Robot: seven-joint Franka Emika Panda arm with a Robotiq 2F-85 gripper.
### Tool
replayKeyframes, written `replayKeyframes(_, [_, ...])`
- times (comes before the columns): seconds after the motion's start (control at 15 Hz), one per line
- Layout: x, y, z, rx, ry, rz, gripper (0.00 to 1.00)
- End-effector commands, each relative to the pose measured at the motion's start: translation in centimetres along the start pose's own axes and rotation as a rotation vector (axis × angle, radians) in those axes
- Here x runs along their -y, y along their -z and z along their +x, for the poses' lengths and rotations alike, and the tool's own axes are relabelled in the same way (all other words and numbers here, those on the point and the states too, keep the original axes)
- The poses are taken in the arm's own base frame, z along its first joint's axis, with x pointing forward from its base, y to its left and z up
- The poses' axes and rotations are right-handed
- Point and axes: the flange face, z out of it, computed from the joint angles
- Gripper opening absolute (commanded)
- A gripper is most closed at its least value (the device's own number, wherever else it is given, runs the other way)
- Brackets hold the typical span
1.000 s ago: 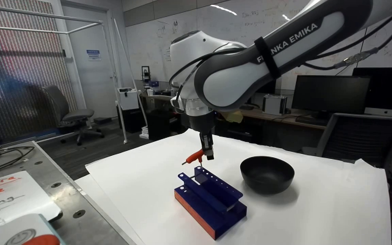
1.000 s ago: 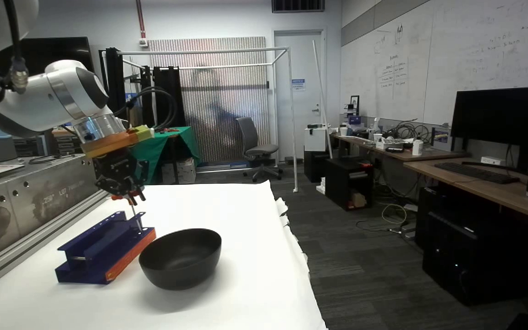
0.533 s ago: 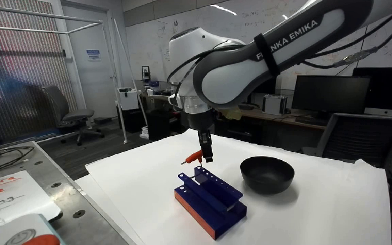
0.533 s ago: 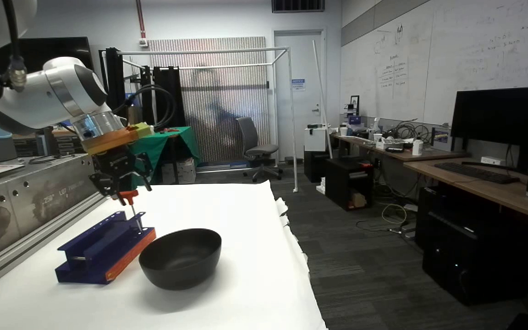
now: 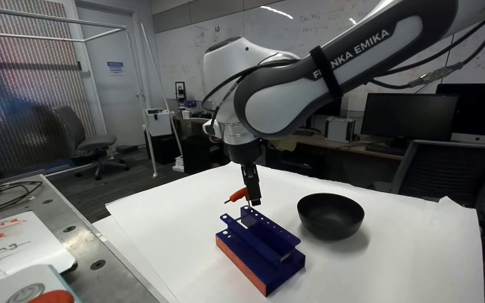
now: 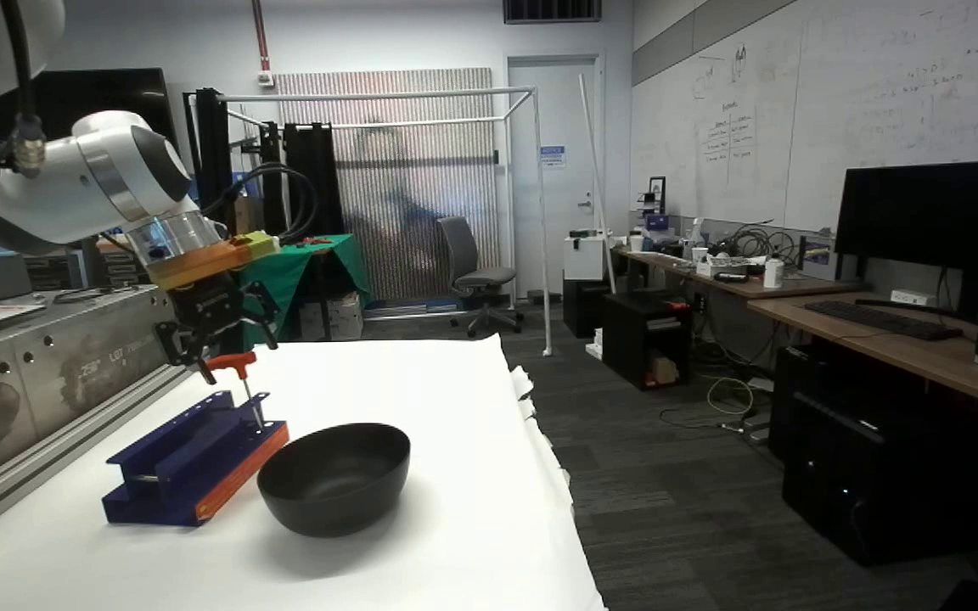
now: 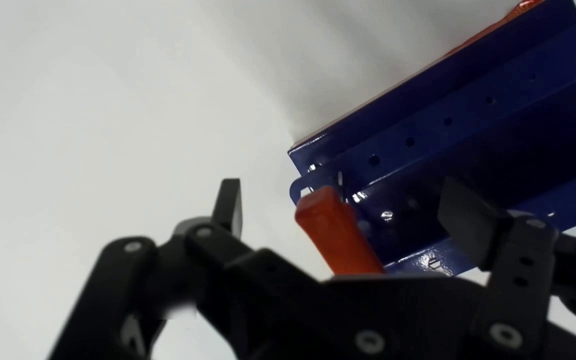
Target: Pick up the orange objects and put it in the bowl
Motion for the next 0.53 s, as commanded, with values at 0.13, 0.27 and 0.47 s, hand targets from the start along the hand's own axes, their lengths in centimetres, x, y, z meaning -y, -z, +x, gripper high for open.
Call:
replayKeyframes(0.13, [0.09,0.56,1.42,-0.012,0.043,-0.042,0.49])
replayKeyframes(0.27, [0.17,0.39,1.58,-0.010,0.050,-0.046,0.36])
replayKeyframes(0.47, [0.13,0.10,1.52,-0.006,0.053,-0.038,0.12])
